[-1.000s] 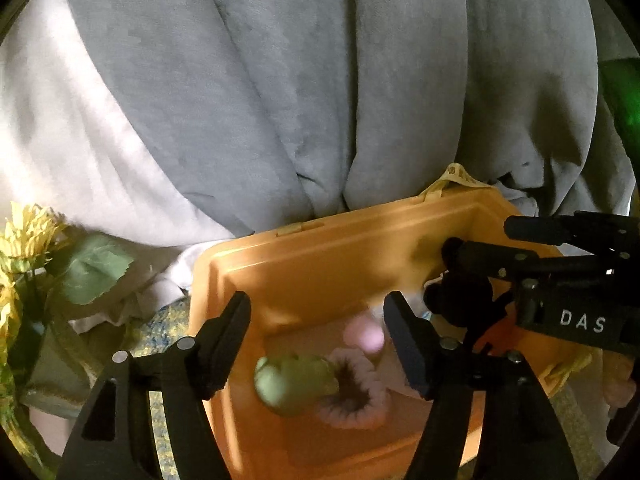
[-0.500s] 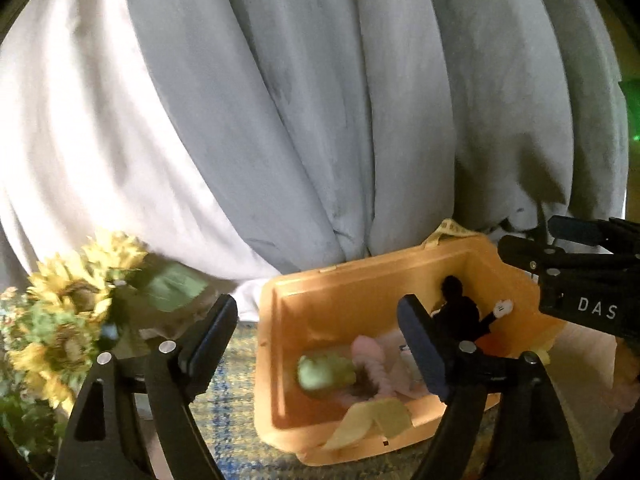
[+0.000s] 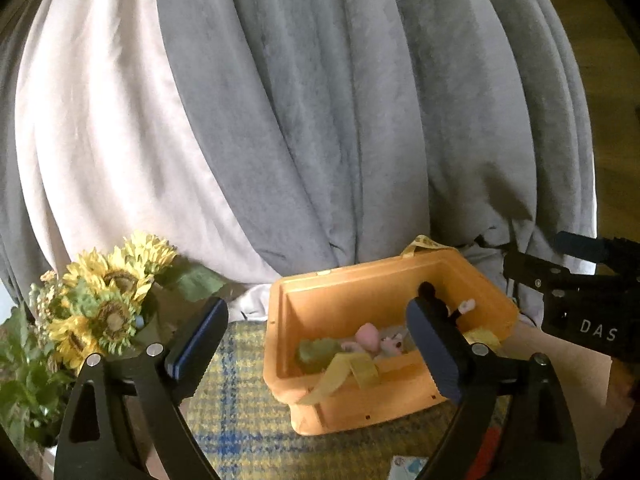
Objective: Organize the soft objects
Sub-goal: 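Withdraw both tools from the crate toward the pompom and printed box, then grasp the printed box with the left tool while the right tool grasps the red pompom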
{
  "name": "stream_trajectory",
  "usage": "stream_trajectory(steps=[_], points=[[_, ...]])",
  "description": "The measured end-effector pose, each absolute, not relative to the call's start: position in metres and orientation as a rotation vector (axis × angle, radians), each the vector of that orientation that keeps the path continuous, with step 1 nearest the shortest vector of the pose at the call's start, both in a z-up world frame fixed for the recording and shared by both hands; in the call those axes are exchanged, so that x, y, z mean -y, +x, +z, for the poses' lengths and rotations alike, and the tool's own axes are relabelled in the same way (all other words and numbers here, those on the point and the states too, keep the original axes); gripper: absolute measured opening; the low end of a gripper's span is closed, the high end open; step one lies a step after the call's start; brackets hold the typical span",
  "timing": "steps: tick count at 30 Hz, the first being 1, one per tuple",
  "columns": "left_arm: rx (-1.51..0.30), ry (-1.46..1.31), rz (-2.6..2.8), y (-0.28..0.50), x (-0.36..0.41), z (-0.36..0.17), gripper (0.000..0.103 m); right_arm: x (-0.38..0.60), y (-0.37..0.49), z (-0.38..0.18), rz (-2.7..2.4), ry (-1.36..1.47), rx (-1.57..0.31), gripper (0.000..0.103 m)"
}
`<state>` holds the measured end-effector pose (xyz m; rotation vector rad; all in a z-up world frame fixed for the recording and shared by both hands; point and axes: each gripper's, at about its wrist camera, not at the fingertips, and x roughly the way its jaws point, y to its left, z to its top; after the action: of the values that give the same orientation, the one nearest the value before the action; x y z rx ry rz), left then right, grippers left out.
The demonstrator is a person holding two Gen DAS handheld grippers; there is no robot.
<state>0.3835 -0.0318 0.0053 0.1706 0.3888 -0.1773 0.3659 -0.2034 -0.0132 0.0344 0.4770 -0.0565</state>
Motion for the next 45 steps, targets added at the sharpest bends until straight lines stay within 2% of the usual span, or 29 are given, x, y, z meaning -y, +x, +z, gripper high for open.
stream_trajectory(steps=[19, 45], points=[[-0.480, 0.155, -0.173, 0.329, 0.029, -0.030, 0.093, 0.198, 0.308, -0.039, -0.055, 0.027, -0.504, 0.077], [-0.596, 0.250, -0.232, 0.305, 0.047, -0.106, 0.095, 0.200, 0.288, -0.108, -0.015, 0.020, -0.677, 0.076]])
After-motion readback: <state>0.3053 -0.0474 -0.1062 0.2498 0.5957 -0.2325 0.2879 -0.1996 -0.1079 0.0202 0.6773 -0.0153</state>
